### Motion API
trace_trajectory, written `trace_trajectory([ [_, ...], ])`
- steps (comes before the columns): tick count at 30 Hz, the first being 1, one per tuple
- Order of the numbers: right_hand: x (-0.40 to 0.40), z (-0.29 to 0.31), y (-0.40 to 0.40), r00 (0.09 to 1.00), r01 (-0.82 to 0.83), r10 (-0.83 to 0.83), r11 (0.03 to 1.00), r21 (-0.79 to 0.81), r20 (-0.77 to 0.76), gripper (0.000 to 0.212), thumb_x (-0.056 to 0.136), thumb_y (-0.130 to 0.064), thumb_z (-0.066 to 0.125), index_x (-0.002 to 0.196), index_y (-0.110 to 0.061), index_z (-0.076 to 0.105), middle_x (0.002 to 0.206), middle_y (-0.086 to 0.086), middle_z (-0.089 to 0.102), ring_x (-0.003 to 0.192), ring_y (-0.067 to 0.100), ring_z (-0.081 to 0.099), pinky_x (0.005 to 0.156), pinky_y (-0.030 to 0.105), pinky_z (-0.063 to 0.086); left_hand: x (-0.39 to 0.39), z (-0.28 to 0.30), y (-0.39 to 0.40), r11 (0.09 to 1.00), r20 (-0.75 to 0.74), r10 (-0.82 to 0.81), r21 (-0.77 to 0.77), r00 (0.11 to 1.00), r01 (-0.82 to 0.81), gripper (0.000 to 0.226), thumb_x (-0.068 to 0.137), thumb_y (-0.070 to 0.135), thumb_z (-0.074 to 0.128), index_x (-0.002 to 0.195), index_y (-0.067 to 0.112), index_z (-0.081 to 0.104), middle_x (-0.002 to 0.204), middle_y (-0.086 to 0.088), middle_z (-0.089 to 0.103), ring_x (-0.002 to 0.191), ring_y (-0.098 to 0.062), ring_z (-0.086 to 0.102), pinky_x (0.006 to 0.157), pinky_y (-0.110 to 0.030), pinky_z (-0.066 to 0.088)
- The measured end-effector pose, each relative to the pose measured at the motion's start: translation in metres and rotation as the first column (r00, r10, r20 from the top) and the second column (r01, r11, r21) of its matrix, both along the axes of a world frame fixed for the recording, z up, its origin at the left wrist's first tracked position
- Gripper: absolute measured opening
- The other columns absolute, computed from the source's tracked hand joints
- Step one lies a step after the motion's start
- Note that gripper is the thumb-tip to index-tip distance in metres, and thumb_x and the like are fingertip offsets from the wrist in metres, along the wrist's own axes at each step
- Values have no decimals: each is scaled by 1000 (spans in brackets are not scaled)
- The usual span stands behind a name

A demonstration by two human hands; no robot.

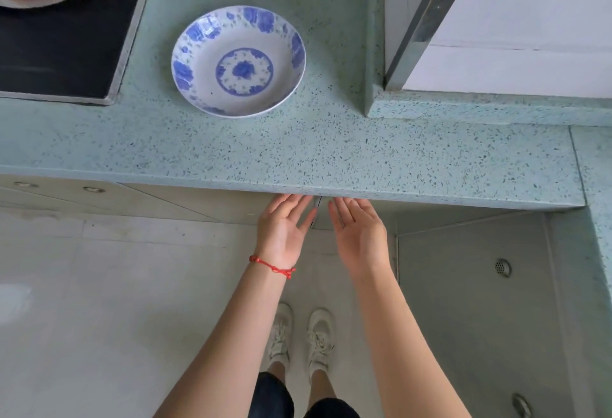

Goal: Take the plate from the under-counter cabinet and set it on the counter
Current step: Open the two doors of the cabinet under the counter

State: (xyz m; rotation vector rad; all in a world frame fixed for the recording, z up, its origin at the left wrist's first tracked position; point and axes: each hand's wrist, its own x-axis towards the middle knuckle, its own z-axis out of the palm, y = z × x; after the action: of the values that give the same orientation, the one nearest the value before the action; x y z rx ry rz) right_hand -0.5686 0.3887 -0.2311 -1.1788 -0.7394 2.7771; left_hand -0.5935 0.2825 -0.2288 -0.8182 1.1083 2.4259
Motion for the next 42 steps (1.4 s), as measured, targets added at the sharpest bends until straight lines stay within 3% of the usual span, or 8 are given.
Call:
trace_trajectory([
  [7, 11, 2, -4, 998, 6, -8, 999, 47, 55, 14, 90, 4, 44, 87, -5, 53, 84, 11, 65, 79, 20, 68, 74, 32, 53, 18, -4, -6, 999, 67, 46, 19, 997, -48, 23, 87, -4, 44, 78, 13, 55, 67, 1, 74, 74, -14, 71, 66, -22, 58],
  [15, 69, -3, -4, 976, -85, 33, 967, 239, 216, 20, 84, -8, 61, 68, -16, 54, 57, -5, 62, 60, 9, 63, 60, 18, 50, 81, -6, -27, 933, 118, 49, -360, 992, -3, 9, 84, 7, 57, 79, 14, 57, 56, 7, 65, 58, -3, 63, 57, -18, 47],
  [20, 108, -1, 0, 938, -230, 84, 878, 420, 337, 24, 78, -16, 70, 63, -15, 51, 55, -4, 55, 55, 10, 48, 62, 24, 43, 112, -10, -41, 834, 133, 85, -551, 987, 2, 14, 78, 8, 67, 88, 3, 59, 70, -4, 59, 52, -2, 58, 47, -14, 43],
  [23, 126, 3, 4, 916, -302, 113, 826, 477, 384, 30, 76, -17, 72, 63, -14, 45, 46, -9, 49, 51, 11, 43, 62, 26, 39, 127, -10, -50, 756, 128, 94, -654, 987, 13, 14, 74, 9, 71, 77, 6, 58, 68, -5, 58, 50, -4, 54, 43, -11, 41],
  [28, 144, 7, 8, 887, -385, 135, 742, 549, 441, 31, 76, -15, 68, 63, -13, 40, 56, 2, 43, 50, 12, 40, 55, 24, 36, 149, -10, -68, 688, 102, 121, -726, 987, -9, 23, 71, 7, 73, 85, -4, 59, 77, -14, 59, 63, -18, 52, 60, -24, 43],
  [33, 175, 9, 20, 881, -412, 123, 674, 613, 456, 31, 76, -13, 66, 61, -11, 39, 57, 3, 40, 37, 1, 36, 39, 8, 33, 166, -10, -84, 683, 68, 124, -730, 990, -36, 21, 70, 5, 73, 87, -1, 62, 74, -10, 63, 66, -16, 57, 67, -27, 46],
  [38, 212, 13, 35, 877, -404, 72, 646, 647, 476, 20, 76, -14, 65, 70, -7, 48, 61, 4, 44, 52, 12, 38, 55, 23, 34, 183, -10, -104, 665, 27, 112, -744, 993, -54, 11, 71, 3, 72, 74, 9, 64, 69, -1, 64, 57, -3, 61, 55, -15, 49],
  [42, 231, 16, 42, 885, -368, 4, 617, 696, 465, 12, 77, -14, 67, 80, -7, 57, 63, -2, 49, 54, 10, 45, 57, 22, 38, 194, -8, -121, 672, 19, 103, -739, 995, -56, 14, 71, 3, 71, 83, 4, 65, 70, 1, 64, 63, -6, 60, 59, -20, 46],
])
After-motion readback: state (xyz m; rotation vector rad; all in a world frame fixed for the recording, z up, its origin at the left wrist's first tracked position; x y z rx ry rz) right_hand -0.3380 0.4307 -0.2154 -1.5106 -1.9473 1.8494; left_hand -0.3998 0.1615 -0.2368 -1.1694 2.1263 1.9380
